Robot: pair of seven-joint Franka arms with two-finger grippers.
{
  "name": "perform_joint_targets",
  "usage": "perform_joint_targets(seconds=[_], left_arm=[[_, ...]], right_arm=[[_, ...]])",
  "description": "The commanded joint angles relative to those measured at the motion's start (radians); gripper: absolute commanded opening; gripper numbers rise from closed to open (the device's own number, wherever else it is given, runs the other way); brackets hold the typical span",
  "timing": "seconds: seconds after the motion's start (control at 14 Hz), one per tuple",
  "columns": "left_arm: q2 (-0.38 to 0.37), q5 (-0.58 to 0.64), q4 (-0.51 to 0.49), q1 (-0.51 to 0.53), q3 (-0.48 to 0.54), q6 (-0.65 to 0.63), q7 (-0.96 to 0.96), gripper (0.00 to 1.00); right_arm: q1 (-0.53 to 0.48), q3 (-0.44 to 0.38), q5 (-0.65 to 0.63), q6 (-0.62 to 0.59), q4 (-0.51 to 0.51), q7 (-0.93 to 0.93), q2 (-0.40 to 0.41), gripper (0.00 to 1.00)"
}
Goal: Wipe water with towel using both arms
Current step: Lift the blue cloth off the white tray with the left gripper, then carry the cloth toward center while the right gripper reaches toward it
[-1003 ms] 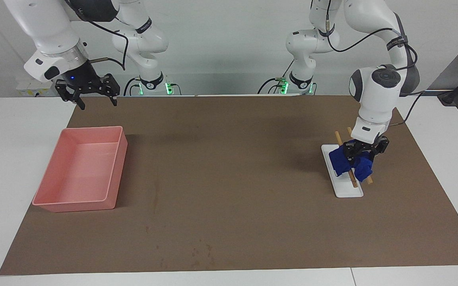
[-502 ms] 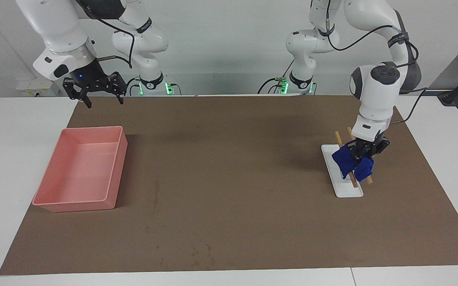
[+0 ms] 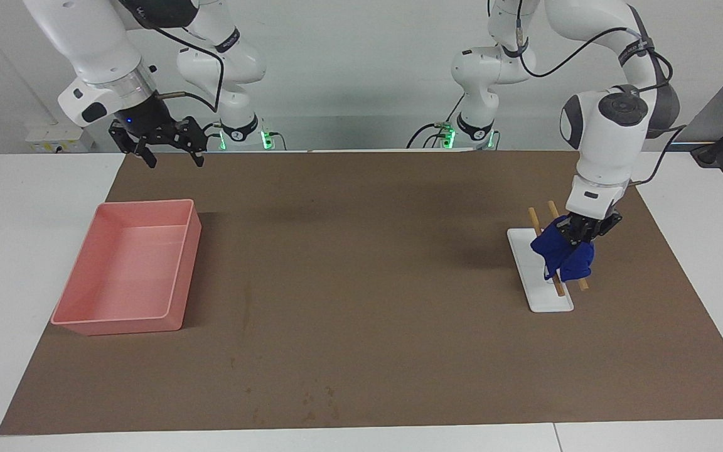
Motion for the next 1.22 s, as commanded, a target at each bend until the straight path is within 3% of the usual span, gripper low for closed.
perform_joint_targets(seconds=[0.0,0.36,0.57,0.86,1.15], left_arm=[[-0.017,-0.17,0.076,-0.019,0.004,-0.108,-0.2,0.0],[-0.056,-0.389,0.076,-0.019,-0.106,-0.15,-0.634,0.0],[-0.056,-0.554,0.076,-0.019,-0.18,-0.138,-0.893,0.0],[-0.06,-0.715,0.075,-0.02,-0.27,-0.058,-1.097,0.0],[-0.062,-0.757,0.069,-0.02,-0.379,0.034,-1.187,0.0]], right_arm=[[0.008,0.006,0.028,0.023,-0.029,0.058,-0.022,1.0],[0.008,0.008,0.113,0.061,-0.049,0.175,-0.026,1.0],[0.023,0.009,0.196,0.127,-0.072,0.336,-0.029,1.0],[0.118,0.009,0.227,0.249,-0.103,0.57,-0.028,1.0],[0.185,0.009,0.362,0.45,-0.173,0.851,-0.025,1.0]])
